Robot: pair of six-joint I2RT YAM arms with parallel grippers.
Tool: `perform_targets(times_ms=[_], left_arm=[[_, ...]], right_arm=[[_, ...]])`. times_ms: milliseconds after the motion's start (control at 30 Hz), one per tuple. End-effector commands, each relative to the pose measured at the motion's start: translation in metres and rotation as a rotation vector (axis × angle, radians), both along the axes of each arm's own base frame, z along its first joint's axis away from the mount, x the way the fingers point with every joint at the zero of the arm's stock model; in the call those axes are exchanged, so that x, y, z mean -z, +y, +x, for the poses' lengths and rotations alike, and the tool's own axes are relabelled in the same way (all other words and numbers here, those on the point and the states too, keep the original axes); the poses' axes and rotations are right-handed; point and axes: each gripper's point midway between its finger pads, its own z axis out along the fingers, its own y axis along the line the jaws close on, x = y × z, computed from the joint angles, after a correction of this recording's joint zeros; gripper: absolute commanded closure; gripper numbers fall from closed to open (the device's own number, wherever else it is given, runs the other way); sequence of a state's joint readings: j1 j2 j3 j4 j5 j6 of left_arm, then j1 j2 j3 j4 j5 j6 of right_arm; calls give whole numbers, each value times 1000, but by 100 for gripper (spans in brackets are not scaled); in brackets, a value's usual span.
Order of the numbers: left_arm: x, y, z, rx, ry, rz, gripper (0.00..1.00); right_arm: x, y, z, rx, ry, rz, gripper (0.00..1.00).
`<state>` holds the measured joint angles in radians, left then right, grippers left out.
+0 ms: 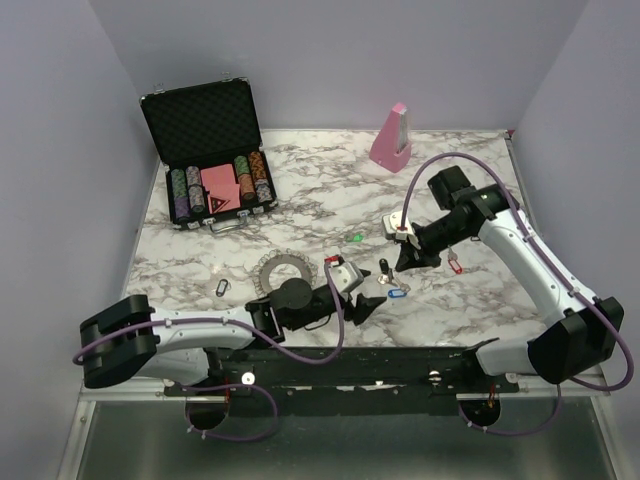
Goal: Put the keys on the keyring
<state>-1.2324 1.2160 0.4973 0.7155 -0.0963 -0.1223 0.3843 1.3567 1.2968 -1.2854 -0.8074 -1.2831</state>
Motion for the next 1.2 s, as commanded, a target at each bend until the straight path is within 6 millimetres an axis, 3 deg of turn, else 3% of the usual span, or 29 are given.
perform_targets(times_ms=[0, 233, 467, 1167], left_arm=[[-22, -2, 18, -17, 10, -122, 32], [-32, -10, 14, 92, -18, -179, 62], [-32, -16, 11, 140, -25, -187, 62], [-19, -27, 26, 104, -58, -108, 62]], right_arm=[[3, -2, -6, -3, 30, -17, 99], [3, 4, -8, -20, 41, 15, 99], [2, 7, -8, -28, 51, 33, 99], [-1, 10, -14, -47, 66, 62, 99]])
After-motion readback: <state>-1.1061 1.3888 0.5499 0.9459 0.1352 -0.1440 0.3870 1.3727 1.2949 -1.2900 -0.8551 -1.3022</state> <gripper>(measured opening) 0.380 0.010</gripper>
